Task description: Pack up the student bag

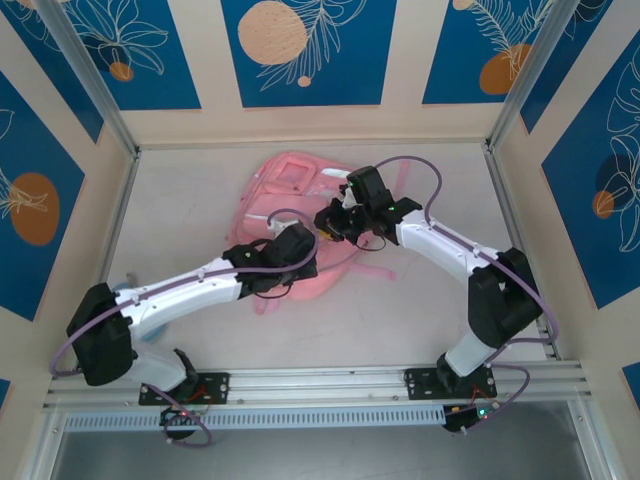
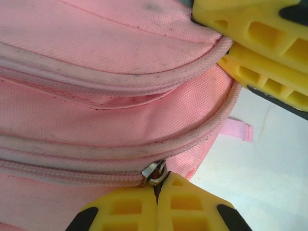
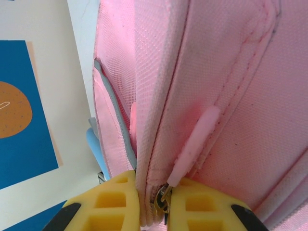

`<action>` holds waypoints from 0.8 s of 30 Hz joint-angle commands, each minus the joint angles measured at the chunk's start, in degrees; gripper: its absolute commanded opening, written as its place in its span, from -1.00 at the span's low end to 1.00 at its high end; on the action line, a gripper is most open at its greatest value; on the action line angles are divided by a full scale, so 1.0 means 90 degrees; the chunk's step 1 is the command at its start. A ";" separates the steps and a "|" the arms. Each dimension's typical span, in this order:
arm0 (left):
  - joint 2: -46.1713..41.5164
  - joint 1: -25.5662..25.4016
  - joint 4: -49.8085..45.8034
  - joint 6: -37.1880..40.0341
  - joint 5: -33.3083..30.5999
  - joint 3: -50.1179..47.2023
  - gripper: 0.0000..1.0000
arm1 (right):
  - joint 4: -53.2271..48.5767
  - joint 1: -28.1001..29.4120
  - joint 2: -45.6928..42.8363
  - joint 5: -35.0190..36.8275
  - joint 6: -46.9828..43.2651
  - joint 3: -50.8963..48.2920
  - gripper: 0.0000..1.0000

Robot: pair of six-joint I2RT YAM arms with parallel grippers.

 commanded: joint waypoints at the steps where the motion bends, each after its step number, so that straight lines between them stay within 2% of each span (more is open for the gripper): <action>1: -0.0368 0.0092 -0.0960 0.0225 -0.0515 -0.0247 -1.00 | -0.0209 -0.0233 -0.0472 0.0542 -0.0369 -0.0103 -0.96; 11: -0.0693 0.0556 -0.1114 0.0896 0.0281 -0.0337 -1.00 | -0.0400 -0.0263 -0.0407 0.0647 -0.0549 -0.0061 -0.96; 24: -0.1123 0.1637 -0.0999 0.1620 0.1204 -0.0806 -1.00 | -0.0585 -0.0370 -0.0406 0.0800 -0.0846 -0.0252 -0.97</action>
